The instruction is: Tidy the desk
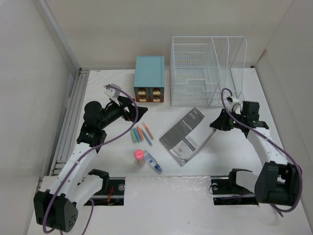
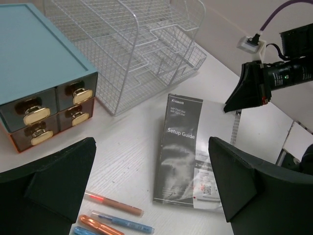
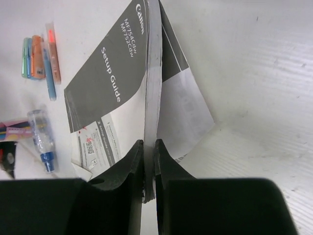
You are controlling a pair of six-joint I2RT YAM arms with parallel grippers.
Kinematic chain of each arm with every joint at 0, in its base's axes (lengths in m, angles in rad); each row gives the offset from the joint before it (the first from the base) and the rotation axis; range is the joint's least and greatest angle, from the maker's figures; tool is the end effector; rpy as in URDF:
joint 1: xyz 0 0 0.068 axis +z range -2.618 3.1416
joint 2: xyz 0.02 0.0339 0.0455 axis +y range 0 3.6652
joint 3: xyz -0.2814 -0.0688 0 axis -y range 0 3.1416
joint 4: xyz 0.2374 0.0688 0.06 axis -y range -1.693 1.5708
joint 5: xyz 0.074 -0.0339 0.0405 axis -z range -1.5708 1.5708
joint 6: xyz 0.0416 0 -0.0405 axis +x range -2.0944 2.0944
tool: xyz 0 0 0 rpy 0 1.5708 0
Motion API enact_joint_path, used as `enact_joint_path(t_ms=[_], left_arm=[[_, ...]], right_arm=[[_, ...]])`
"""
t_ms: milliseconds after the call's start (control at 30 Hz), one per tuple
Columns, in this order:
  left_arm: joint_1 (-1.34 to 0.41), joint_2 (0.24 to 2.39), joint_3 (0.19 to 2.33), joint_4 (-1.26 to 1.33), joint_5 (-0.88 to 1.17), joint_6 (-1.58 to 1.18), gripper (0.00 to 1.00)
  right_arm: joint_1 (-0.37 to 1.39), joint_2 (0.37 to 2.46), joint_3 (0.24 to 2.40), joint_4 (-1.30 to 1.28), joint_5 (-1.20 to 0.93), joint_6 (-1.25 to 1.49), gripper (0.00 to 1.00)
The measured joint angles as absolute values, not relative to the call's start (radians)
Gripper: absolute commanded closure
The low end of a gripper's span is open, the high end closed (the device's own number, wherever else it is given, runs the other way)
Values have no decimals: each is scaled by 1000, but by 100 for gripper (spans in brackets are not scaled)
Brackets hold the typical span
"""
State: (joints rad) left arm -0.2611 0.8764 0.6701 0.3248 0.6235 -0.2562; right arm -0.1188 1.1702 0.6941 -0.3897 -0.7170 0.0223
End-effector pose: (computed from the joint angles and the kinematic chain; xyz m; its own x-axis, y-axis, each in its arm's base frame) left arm 0.1788 -0.0729 0.3526 -0.0846 -0.1903 -0.9781 0.7735 0.6062 -0.1849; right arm 0.2187 0.0014 0.2369 -0.7635 0.1081 -0.6367 -0.3166 0.7967 0.5148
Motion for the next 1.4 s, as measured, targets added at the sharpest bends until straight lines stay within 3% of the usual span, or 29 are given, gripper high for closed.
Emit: enact_joint_path(t_ms=[100,433,867,1400], left_arm=[[-261,902,670,360,667,-267,1],[-279,1157,708,467,883,-306,20],[-438,1381,798,663,1003,-207,14],[-563,1684,807,1152,1038,-396,14]], right_arm=[[-118,1101,714,-413,-711,-11,100],[-118,1004,978,-593,-776,-186,100],[-98,898,1048,-771,-906,-314,100],[9,852,1201,-861,-947,-326,100]])
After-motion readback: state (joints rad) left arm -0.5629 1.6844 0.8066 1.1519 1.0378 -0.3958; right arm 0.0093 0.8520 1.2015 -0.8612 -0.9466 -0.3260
